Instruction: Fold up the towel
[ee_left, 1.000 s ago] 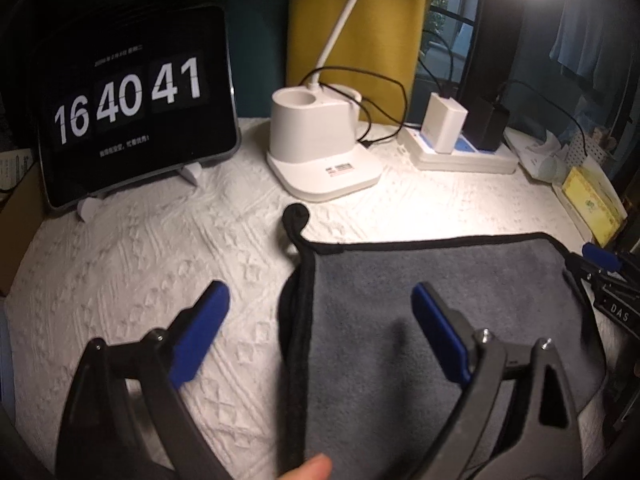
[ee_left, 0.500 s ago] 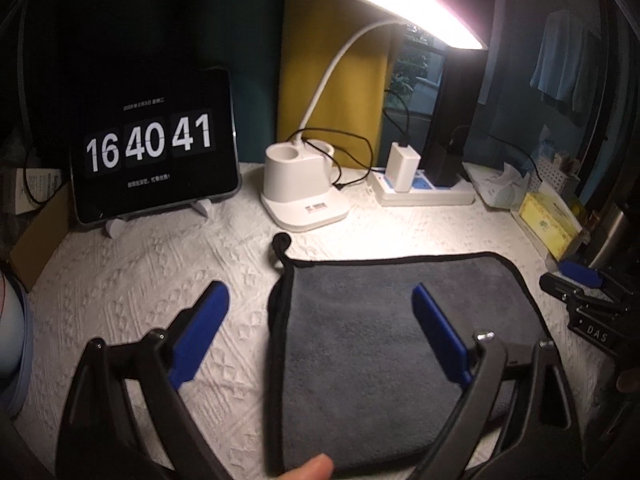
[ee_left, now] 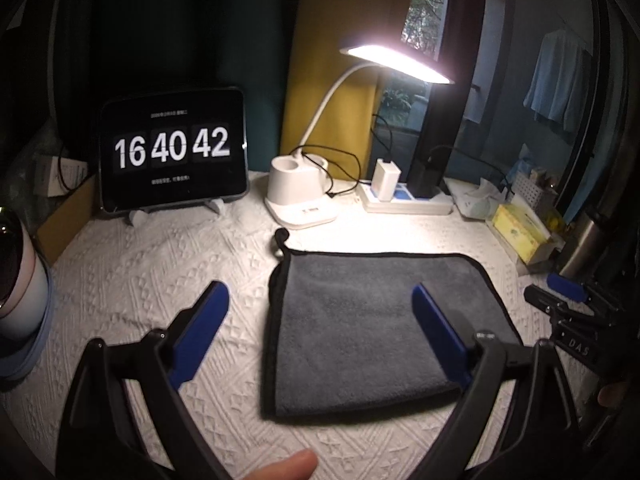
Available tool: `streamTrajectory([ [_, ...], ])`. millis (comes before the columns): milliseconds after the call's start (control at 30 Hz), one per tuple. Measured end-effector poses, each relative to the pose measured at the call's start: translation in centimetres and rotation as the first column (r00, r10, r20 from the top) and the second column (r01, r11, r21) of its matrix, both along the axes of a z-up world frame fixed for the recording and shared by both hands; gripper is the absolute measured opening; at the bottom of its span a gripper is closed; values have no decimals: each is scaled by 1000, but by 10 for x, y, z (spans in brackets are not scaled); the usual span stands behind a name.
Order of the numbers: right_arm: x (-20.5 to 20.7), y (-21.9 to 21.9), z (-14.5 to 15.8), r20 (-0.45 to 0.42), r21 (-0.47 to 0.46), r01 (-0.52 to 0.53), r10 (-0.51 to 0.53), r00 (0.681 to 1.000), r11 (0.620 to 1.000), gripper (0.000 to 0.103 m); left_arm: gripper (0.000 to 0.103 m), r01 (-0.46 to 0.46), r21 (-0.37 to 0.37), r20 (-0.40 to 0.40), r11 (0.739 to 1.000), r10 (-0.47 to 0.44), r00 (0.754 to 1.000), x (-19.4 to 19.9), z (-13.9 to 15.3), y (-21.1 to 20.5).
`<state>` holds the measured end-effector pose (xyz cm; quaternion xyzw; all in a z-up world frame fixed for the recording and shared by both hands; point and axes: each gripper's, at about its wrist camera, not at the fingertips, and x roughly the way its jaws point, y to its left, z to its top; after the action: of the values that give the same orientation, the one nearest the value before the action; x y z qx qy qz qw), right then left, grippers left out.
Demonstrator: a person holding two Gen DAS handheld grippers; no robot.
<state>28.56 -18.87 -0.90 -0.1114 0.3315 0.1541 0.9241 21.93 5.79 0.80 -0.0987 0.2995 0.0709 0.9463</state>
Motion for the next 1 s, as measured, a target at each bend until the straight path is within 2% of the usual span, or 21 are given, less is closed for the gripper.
streamTrajectory([
  [233,-21,0,8,22,7,-16,15,1000,1000,51,94,-6,2,8,1000,6,1000,-20,2,-5],
  [433,-35,-4,18,60,46,-8,5,998,999,51,94,1,55,26,998,-3,1000,-36,5,-15],
  [700,-58,-6,26,100,58,-15,9,995,998,51,94,20,40,68,999,-23,997,-58,12,-19],
  [1000,-90,-6,36,140,68,-26,17,990,997,51,94,16,50,79,999,-20,997,-84,10,-25],
])
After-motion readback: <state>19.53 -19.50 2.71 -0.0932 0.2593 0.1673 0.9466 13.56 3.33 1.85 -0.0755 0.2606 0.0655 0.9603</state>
